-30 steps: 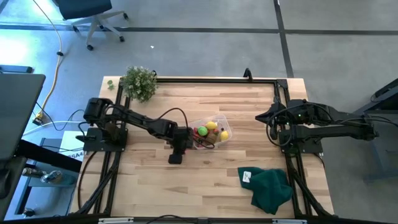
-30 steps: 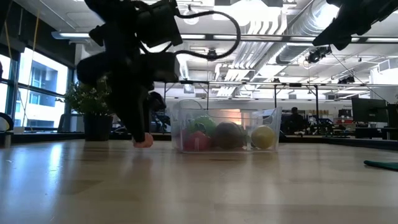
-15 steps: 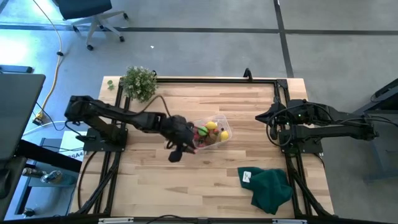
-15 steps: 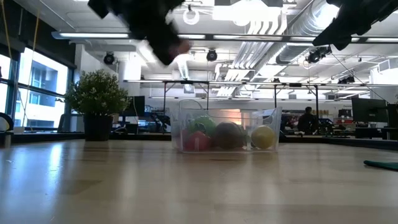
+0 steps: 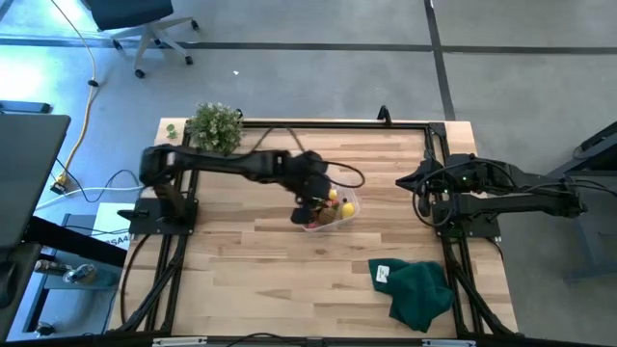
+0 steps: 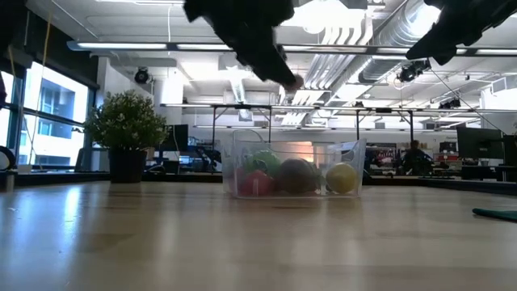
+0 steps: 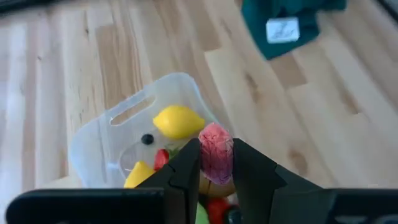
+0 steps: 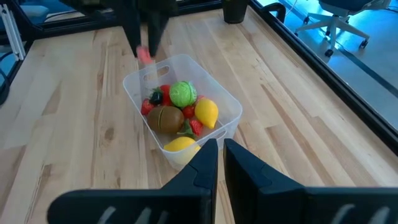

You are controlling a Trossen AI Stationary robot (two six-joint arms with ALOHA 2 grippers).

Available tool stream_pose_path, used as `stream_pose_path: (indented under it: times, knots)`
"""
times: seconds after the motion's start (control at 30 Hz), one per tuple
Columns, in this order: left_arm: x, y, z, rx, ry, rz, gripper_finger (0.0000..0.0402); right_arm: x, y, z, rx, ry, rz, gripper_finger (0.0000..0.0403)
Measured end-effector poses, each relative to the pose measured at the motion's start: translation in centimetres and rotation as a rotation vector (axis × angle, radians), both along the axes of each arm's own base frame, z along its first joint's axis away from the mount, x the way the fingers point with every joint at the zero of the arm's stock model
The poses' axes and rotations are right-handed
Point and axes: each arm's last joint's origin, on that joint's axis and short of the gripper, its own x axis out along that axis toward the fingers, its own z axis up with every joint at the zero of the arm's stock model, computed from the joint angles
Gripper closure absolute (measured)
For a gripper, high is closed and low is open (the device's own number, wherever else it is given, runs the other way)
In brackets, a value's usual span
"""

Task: Pick and placing Produce into tupperware
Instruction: Put the pink peach into the transparent bin

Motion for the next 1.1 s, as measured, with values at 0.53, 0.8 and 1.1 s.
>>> stream_pose_path:
  times: [0.53, 0.8, 1.1]
  knots:
    - [5.5, 5.1, -5.5, 0.047, 0.145, 0.054, 0.0327, 0.0, 0.0, 0.0, 0.0, 0.0, 0.001, 0.0384]
    - [5.8, 5.2, -6.6, 0.062, 0.168, 0.046, 0.0327, 0.0, 0.0, 0.0, 0.0, 0.0, 0.0, 0.0384]
    - [5.8, 5.2, -6.6, 0.076, 0.173, 0.024, 0.0312, 0.0, 0.0, 0.0, 0.0, 0.0, 0.001, 0.0384]
